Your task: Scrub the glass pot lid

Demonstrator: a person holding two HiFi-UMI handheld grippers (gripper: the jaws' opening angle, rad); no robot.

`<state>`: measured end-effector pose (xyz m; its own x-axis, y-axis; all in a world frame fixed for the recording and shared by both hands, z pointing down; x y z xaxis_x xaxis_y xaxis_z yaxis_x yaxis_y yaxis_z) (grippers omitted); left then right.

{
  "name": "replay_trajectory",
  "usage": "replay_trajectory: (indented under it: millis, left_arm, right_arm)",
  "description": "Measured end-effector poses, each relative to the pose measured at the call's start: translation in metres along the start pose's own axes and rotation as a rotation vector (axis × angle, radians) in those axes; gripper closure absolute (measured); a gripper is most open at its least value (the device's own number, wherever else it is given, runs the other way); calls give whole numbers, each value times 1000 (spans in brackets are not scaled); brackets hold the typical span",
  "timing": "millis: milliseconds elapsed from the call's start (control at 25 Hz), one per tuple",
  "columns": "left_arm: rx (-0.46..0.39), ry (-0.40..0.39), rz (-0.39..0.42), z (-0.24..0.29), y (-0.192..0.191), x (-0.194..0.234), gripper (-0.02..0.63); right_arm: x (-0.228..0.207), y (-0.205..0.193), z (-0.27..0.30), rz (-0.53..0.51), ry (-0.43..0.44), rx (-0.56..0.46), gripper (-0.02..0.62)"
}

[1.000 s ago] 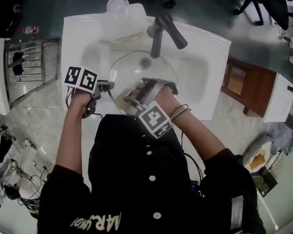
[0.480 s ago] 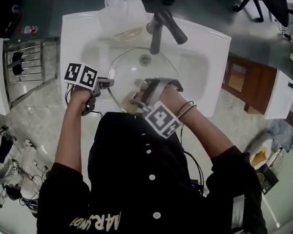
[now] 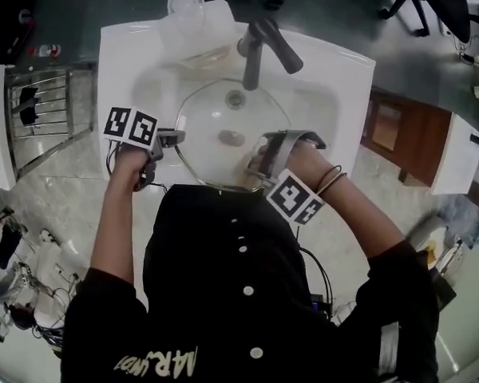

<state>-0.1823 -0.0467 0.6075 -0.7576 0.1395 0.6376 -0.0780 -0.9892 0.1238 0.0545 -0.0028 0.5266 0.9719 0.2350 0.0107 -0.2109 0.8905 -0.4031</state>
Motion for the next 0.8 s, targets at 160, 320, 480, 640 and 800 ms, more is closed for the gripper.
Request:
replay_trajectory:
  millis: [160, 320, 480, 640, 800]
  left_arm:
    - [-6, 1, -3, -2, 0, -2, 479]
    - [1, 13, 8, -1, -1, -2, 479]
    - [-1, 23, 34, 0, 1, -2, 475]
    - [9, 104, 154, -3, -3, -8, 443]
    - [-47, 194, 232, -14, 5, -9, 443]
  right_arm:
    - [14, -10, -4, -19, 52, 36, 466]
    - [16, -11, -2, -17, 65, 49, 466]
    - [14, -12, 0, -3, 51, 58, 466]
    - [11, -9, -8, 90, -40, 72, 463]
    - [-2, -23, -32, 317, -258, 94, 463]
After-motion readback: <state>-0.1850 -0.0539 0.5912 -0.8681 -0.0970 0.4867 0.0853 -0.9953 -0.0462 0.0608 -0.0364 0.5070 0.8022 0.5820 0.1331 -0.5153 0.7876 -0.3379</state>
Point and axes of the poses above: the fingertips, and each gripper's own axes: z forward along the fingers, x to its left, y out of its top, the point moved 7 cm from there along -z, backward along the fingers, and after that the axes turned 5 degrees about y, right-handed, at the moved point
